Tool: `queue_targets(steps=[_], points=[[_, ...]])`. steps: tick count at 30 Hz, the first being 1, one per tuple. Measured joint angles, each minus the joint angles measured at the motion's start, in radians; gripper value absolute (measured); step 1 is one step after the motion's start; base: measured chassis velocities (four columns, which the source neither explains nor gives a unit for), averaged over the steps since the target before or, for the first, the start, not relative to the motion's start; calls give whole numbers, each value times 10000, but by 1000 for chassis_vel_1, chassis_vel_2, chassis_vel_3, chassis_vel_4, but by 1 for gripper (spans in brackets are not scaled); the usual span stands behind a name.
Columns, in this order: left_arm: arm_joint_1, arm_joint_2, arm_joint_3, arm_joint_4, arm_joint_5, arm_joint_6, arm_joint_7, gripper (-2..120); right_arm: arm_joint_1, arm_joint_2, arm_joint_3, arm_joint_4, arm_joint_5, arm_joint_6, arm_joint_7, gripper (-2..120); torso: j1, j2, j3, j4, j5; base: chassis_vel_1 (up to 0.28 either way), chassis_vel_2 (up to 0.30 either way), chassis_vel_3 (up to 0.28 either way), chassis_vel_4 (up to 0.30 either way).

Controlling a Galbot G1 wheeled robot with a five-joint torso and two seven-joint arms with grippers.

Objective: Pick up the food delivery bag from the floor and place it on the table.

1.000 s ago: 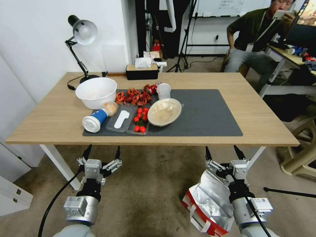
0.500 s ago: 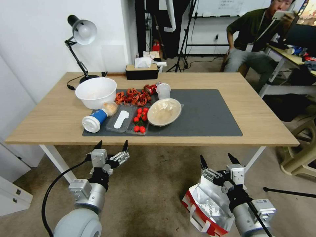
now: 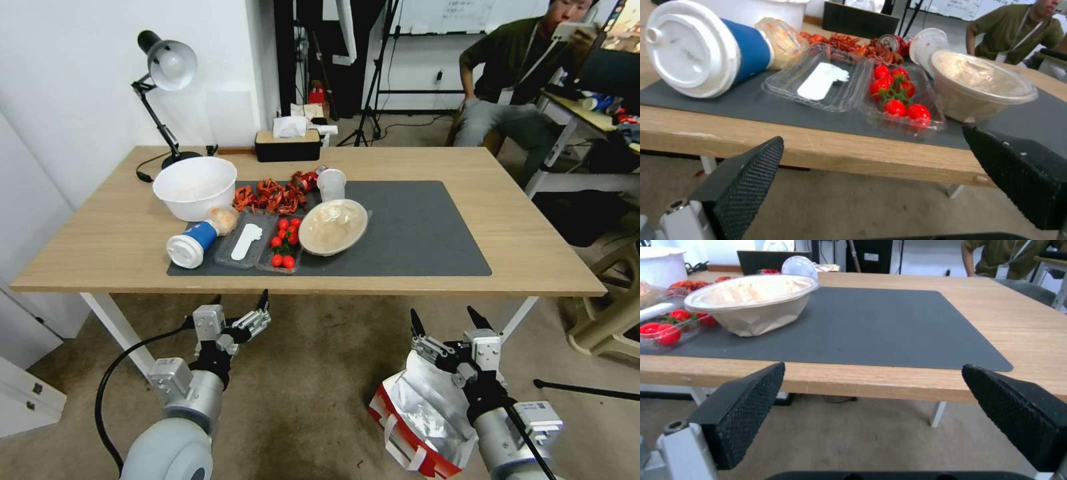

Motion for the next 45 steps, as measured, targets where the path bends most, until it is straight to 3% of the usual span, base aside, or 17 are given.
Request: queue_targets(steps=[13, 33, 45], points=[[124, -64, -104, -7, 62, -60, -199, 100, 47, -8, -14, -100, 0, 45, 70, 100, -80, -176, -97, 0, 0, 0, 0, 0, 0], [162, -8, -157, 117, 122, -50, -133, 100, 144, -17, 10, -175, 103, 1, 101, 100, -508, -1159, -649, 0, 0, 0, 0, 0, 0], [231, 33, -195, 194, 241, -30, -55, 100, 256, -17, 1, -250, 122, -38, 151, 100, -855, -1949, -1096, 0, 0, 0, 0, 0, 0]])
